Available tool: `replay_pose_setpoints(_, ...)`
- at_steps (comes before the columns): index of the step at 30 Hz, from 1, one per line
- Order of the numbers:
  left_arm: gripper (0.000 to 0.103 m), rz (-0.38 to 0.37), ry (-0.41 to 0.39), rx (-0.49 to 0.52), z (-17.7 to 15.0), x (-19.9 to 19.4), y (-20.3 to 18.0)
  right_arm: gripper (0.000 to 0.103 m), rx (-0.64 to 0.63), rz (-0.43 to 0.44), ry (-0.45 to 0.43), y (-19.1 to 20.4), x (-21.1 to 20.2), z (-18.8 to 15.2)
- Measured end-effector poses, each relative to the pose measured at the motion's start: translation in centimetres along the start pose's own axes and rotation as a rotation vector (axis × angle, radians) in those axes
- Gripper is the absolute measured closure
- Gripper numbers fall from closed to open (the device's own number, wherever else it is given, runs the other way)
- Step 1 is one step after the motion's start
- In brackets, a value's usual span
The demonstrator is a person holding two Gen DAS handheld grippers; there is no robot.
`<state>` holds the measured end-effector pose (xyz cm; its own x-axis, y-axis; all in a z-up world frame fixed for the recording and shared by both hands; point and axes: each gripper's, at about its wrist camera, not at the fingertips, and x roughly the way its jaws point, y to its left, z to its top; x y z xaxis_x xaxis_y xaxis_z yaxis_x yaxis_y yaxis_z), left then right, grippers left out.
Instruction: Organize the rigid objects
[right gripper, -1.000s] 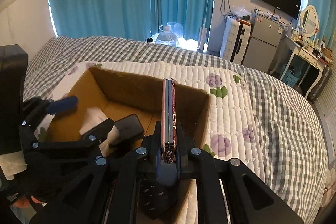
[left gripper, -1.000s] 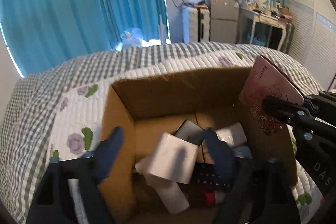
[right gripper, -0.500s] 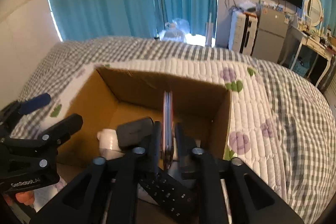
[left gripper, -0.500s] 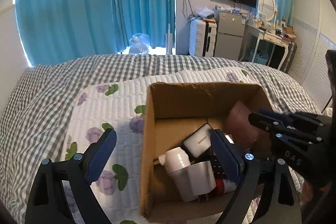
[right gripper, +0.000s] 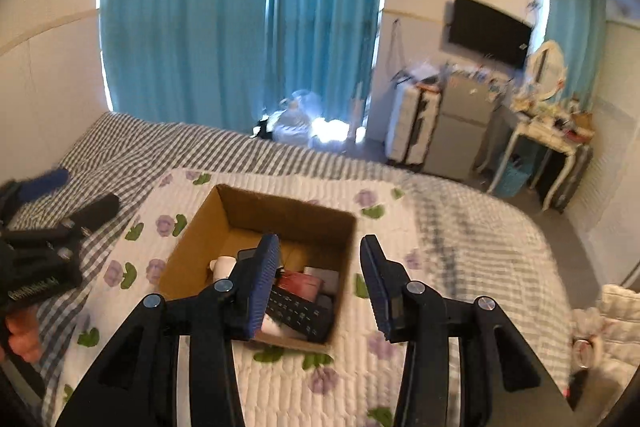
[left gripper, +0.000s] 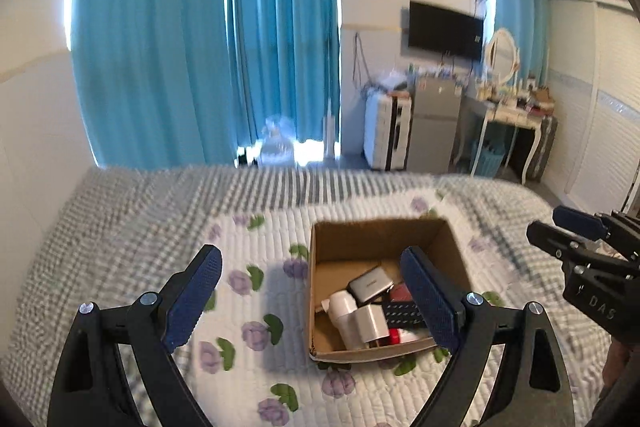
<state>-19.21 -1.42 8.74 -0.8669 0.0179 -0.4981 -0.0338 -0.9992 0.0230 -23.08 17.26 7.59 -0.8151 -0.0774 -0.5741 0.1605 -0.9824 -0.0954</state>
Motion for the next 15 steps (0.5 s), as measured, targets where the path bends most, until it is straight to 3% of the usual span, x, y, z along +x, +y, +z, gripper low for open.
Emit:
replay_pose_setpoints(3, 0.003, -0.006, -0.063, 0.005, 0.8, -3.9, 0.2, 0.058, -0.008, -0.028, -0.034, 0.2, -4.2, 0.4)
replay_pose_setpoints(5, 0.000, 0.004, -0.106, 0.004, 1.0, -6.4, 0.5, 0.046, 0.011, -0.031, -0.058, 0.1, -6.7, 0.6)
replay_pose_setpoints(9, 0.000, 0.006, -0.167, 0.006, 0.9, -9.9, 0.7, 0.008, 0.036, -0.032, -0.123, 0.2, -11.0, 0.7)
replay_pose_setpoints(10, 0.000, 0.006, -0.177, 0.012, 0.7, -10.4, 0.7, 0.003, 0.041, -0.039, -0.141, 0.2, -11.8, 0.7)
replay_pose_setpoints(15, 0.000, 0.046, -0.261, 0.041, -1.4, -12.1, 0.2, 0.000, 0.028, -0.094, -0.245, 0.8, -14.0, -0.7)
